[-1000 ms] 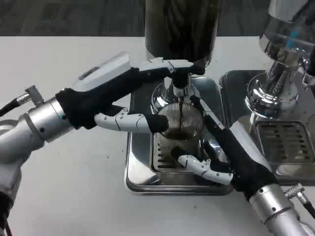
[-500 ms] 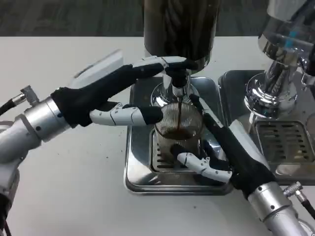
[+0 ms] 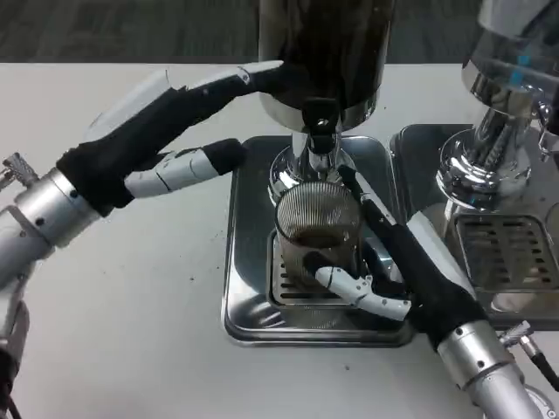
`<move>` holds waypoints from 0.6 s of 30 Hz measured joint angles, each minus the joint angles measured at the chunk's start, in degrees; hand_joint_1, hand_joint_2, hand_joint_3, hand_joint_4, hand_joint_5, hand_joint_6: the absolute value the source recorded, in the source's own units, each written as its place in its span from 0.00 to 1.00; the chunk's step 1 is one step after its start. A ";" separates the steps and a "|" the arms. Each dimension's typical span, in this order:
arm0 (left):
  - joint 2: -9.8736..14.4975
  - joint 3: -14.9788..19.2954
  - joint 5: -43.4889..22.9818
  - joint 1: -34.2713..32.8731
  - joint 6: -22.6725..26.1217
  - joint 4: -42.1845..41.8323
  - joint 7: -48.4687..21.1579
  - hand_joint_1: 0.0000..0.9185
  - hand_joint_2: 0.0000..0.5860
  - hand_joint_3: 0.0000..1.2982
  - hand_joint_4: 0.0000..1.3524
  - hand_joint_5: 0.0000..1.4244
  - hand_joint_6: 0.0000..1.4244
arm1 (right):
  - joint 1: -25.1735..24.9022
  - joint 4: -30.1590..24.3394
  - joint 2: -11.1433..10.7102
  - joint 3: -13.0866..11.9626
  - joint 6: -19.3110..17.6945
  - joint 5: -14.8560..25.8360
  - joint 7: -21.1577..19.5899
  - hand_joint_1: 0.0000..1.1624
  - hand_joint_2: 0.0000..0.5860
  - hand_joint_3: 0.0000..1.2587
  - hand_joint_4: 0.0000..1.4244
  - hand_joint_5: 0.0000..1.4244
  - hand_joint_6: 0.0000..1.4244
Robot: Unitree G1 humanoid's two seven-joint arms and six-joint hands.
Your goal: Grasp the cup under the faucet to collect the drink, then remove the cup.
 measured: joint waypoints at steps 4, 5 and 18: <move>-0.25 2.33 -2.04 0.28 1.21 0.03 -0.31 0.00 0.20 0.17 0.11 0.11 0.07 | -0.50 2.37 0.65 -0.15 -2.27 0.73 -0.53 0.45 0.42 0.00 0.00 0.00 0.01; -0.25 2.99 -2.40 0.48 1.55 0.03 -0.55 0.00 0.19 0.17 0.11 0.11 0.07 | -0.68 3.13 0.91 -0.27 -2.74 0.89 -0.76 0.45 0.42 0.00 0.00 0.00 0.01; 0.35 9.11 -4.99 5.21 4.96 -1.36 -1.50 0.00 0.20 0.19 0.14 0.12 0.10 | -1.75 9.81 2.66 -0.46 -8.56 1.61 -3.30 0.45 0.41 0.00 0.00 0.00 0.02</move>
